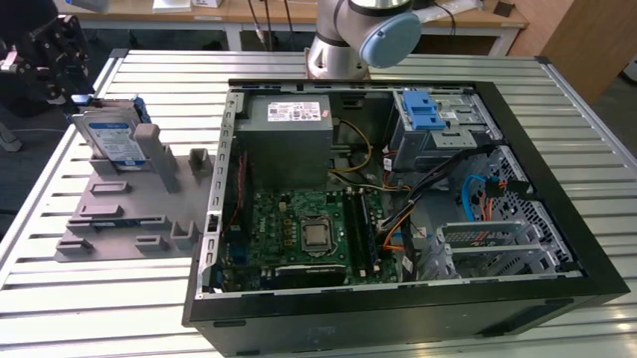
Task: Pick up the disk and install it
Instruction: 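Pick up the disk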
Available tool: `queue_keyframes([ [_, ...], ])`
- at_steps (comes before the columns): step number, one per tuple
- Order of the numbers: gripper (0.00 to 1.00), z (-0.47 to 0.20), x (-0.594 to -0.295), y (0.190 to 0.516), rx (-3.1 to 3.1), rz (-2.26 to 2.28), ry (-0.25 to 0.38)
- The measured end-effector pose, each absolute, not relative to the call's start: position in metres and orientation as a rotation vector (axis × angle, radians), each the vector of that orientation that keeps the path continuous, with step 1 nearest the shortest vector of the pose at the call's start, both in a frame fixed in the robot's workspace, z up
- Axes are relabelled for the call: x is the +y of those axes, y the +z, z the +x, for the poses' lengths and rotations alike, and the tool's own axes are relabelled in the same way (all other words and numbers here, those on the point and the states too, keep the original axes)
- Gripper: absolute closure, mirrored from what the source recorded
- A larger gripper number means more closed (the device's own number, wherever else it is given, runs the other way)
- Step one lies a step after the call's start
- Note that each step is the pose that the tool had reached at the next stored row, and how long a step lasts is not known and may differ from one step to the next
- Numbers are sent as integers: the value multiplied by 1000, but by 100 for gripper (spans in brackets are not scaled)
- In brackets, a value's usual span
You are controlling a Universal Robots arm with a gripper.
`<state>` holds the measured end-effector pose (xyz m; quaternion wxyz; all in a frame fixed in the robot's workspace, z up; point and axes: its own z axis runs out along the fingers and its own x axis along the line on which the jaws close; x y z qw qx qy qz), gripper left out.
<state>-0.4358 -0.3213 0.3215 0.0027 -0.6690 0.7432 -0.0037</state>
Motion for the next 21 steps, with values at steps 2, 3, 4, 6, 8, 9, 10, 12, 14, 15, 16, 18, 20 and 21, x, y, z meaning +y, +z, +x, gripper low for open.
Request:
queue_keyframes([
  [2,47,-436,-321,322,2331,-2098,-11],
  [3,47,-436,-321,321,2331,-2098,-11],
  [4,47,-436,-321,321,2331,-2098,-12],
  [6,47,-436,-321,319,2330,-2099,-12],
  [8,47,-436,-321,317,2330,-2099,-12],
  [9,47,-436,-321,316,2330,-2099,-12],
  [10,47,-436,-321,315,2330,-2099,-12],
  [12,47,-436,-321,312,2330,-2100,-11],
  [14,47,-436,-321,310,2330,-2100,-11],
  [15,47,-436,-321,309,2330,-2100,-10],
  [16,47,-436,-321,308,2329,-2101,-10],
  [18,47,-436,-321,306,2327,-2104,-10],
  [20,47,-436,-321,305,2326,-2105,-10],
  [21,47,-436,-321,305,2326,-2106,-10],
])
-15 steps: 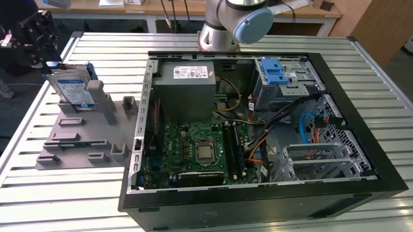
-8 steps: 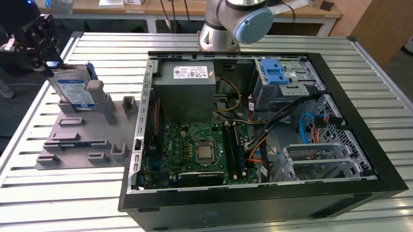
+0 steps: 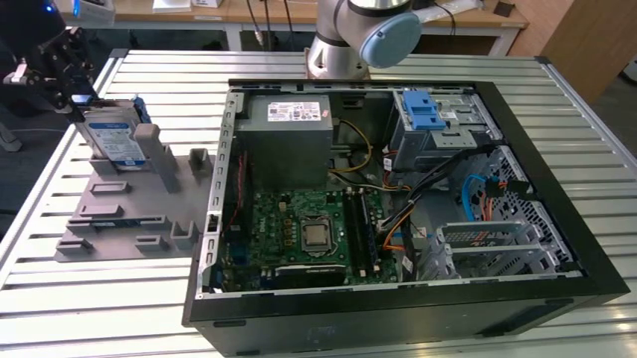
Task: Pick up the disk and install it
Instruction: 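Pick up the disk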
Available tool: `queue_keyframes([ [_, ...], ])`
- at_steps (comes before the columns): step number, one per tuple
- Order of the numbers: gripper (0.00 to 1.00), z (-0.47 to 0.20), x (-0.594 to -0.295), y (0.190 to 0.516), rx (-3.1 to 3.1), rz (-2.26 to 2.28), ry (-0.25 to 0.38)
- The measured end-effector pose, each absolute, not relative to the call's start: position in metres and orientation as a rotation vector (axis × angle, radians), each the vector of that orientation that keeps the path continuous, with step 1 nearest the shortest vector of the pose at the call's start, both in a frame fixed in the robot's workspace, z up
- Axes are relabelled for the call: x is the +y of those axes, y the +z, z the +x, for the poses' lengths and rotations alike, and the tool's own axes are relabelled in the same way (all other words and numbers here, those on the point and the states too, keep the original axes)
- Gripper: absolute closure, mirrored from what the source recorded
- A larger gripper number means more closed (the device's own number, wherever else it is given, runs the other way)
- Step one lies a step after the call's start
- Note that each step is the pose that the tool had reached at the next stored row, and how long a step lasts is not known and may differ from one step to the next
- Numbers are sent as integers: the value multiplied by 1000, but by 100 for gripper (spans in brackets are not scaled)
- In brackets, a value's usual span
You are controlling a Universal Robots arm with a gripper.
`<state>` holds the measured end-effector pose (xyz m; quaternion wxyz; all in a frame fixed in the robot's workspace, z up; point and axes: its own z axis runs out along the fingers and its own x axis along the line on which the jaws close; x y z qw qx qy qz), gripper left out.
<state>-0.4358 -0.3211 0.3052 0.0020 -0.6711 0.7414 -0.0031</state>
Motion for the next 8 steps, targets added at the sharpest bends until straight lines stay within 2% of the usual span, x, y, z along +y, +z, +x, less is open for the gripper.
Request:
queue_keyframes([
  [8,47,-436,-321,301,2315,-2117,-10],
])
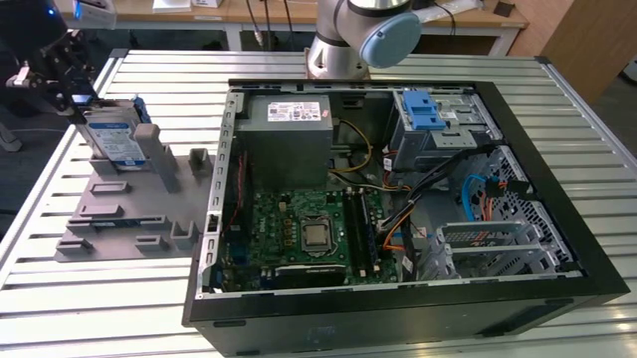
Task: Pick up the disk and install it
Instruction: 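Pick up the disk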
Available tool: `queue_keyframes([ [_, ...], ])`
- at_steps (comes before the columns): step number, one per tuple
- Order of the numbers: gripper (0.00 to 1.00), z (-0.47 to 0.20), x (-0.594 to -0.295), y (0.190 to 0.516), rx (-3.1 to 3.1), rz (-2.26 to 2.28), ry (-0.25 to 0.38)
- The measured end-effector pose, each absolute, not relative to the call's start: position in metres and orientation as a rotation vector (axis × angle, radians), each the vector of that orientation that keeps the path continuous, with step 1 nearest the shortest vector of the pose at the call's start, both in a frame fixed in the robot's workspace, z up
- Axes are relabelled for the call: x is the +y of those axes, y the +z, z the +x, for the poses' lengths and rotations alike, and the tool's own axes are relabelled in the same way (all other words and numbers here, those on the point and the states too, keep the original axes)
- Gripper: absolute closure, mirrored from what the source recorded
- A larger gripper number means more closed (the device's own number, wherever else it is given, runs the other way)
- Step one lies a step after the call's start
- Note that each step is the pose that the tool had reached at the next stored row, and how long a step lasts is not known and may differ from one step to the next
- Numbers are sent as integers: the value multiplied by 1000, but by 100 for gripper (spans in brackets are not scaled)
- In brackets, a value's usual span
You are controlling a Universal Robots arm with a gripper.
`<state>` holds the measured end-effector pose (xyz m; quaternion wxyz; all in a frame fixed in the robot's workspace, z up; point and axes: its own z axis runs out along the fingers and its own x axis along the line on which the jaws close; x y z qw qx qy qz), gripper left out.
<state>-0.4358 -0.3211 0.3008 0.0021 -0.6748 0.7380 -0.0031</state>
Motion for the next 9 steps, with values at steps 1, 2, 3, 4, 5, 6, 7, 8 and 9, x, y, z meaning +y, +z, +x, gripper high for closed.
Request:
queue_keyframes([
  [1,47,-436,-321,300,2313,-2120,-9],
  [2,47,-436,-321,299,2311,-2122,-9],
  [3,47,-436,-321,298,2309,-2124,-9],
  [4,49,-436,-321,297,2308,-2126,-9],
  [5,49,-436,-321,296,2306,-2128,-9],
  [6,55,-436,-321,296,2304,-2130,-9],
  [7,55,-436,-321,295,2302,-2132,-9],
  [8,55,-436,-321,295,2300,-2135,-9],
  [9,55,-436,-321,294,2297,-2137,-9],
])
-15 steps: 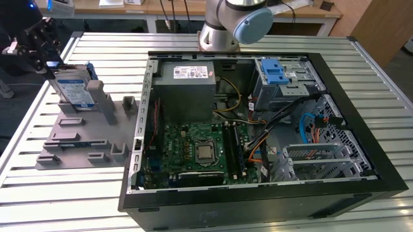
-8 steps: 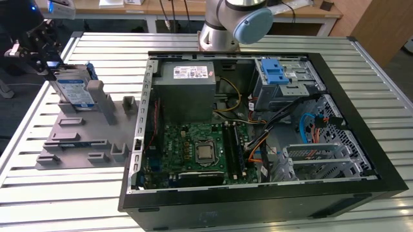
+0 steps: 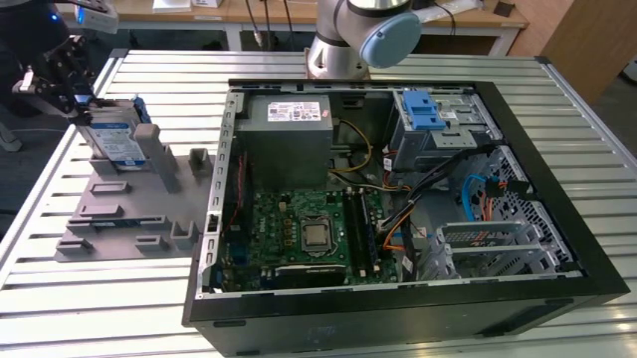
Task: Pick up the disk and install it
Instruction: 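Pick up the disk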
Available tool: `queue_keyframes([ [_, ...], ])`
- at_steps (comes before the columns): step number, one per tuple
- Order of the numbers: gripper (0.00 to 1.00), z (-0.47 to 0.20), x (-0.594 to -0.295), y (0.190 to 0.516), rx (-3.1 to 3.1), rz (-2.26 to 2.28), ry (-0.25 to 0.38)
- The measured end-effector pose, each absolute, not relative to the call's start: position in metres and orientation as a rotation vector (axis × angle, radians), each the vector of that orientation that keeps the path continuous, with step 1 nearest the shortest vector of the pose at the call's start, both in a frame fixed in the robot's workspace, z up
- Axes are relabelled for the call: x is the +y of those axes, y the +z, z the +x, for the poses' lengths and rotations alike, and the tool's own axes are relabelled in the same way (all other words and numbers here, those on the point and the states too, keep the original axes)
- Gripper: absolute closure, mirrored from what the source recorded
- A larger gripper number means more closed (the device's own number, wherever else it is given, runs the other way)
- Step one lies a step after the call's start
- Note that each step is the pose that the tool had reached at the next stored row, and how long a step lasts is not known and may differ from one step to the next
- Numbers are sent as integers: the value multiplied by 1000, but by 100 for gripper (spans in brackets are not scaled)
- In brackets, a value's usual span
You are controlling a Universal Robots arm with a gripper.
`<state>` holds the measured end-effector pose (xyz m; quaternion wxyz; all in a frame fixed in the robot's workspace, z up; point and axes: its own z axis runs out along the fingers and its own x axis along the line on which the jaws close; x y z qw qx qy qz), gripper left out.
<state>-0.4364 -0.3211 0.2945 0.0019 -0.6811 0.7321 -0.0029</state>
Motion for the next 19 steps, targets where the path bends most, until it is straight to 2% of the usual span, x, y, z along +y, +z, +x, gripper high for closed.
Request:
queue_keyframes([
  [9,55,-437,-321,290,2284,-2153,-10],
  [12,57,-437,-321,290,2284,-2155,-12],
  [13,63,-437,-321,290,2285,-2156,-14],
  [19,63,-437,-321,290,2273,-2196,-49],
])
